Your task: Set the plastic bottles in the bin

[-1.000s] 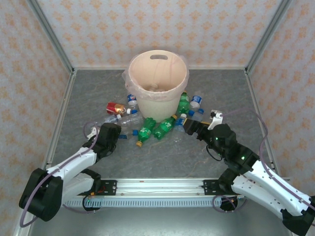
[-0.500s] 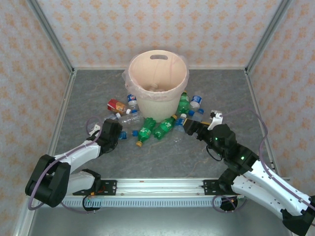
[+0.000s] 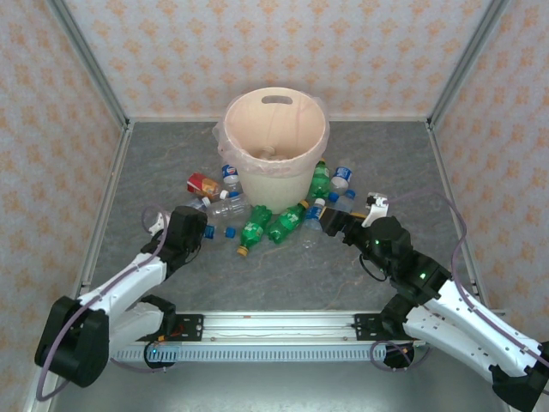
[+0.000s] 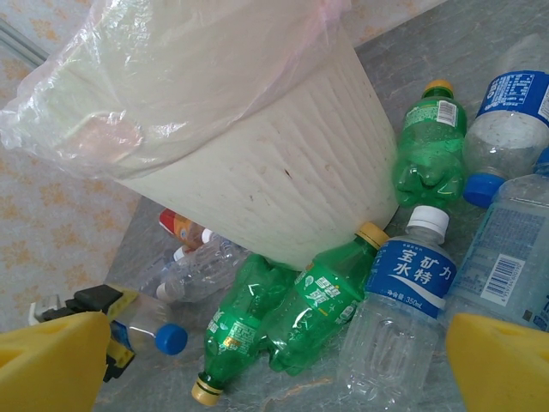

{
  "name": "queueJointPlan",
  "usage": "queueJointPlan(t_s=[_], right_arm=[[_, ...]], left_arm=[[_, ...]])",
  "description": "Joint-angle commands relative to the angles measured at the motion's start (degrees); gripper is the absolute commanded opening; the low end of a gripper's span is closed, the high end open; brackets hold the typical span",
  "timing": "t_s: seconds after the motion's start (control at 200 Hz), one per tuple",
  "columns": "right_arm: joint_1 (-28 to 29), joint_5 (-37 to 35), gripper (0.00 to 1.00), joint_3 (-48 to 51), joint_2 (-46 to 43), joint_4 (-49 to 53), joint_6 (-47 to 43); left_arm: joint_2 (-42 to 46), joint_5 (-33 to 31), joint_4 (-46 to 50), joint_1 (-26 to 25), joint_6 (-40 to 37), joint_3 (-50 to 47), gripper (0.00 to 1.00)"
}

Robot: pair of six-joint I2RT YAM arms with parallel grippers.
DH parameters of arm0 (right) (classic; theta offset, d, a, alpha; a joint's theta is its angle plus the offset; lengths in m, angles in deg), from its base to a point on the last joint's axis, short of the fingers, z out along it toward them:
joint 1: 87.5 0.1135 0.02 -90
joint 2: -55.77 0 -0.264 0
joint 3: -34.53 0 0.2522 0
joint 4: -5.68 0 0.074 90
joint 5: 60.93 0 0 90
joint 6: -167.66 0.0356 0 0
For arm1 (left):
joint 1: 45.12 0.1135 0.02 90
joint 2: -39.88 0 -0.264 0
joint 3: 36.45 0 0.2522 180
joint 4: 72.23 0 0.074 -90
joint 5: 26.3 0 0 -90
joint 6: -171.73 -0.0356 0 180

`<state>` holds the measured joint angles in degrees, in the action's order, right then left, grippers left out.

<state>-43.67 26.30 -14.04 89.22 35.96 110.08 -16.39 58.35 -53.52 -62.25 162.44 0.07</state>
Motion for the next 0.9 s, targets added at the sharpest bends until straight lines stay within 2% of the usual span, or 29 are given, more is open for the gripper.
queueJointPlan(t_s=[0.0,0.21,0.385,0.711,0.896], right_arm=[[0.20,-0.79,1.00,0.39,-1.17,-0.08,0.92],[0.24,-0.66,0.99,0.60,-1.88,0.12,1.63],[0.20,-0.54,1.00,0.62,-2.34,-0.12,2.38],[0.23,-1.67,1.00,0.86,-3.29,0.96,3.17],[0.20,-1.98,1.00,0.52,-3.91,1.54,3.70]], left_arm=[[4.92,-2.73,4.27,0.30,-1.90,-0.44,0.52],[13.26,-5.65,10.53,0.25,-8.65,5.66,0.52],[14.79,-8.28,13.08,0.24,-16.89,15.03,0.52],[8.25,-10.56,11.85,-0.35,-32.67,35.61,0.51],[1.35,-11.21,7.51,-4.50,-42.25,46.75,0.50]])
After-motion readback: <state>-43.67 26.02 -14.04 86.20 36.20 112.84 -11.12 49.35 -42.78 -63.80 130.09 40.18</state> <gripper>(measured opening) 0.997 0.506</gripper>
